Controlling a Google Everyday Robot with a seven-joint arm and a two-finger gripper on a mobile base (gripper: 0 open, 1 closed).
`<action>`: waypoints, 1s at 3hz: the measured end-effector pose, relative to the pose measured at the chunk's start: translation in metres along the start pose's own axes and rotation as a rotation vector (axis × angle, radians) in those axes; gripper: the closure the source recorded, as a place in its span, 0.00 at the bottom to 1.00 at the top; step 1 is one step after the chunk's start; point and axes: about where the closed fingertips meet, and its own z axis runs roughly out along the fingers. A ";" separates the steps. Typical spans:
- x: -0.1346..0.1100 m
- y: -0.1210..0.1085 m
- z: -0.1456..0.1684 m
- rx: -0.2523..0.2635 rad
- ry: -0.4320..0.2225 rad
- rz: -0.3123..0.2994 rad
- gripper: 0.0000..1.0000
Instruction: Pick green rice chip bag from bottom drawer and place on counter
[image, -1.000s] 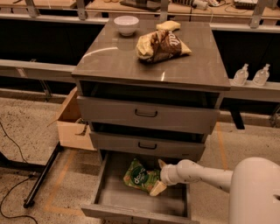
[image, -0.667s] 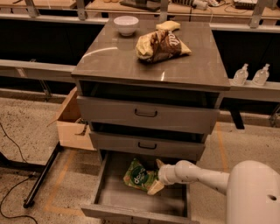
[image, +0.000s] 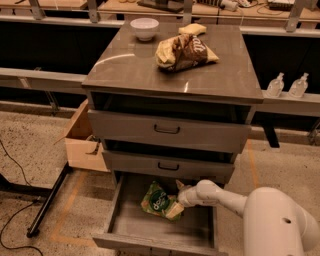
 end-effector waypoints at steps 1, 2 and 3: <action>0.007 -0.004 0.021 -0.031 0.013 0.017 0.00; 0.019 -0.001 0.043 -0.063 0.040 0.040 0.00; 0.030 0.004 0.060 -0.082 0.067 0.057 0.00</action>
Offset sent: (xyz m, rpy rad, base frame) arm 0.0186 0.0123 -0.0692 -0.0303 0.1328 -0.0004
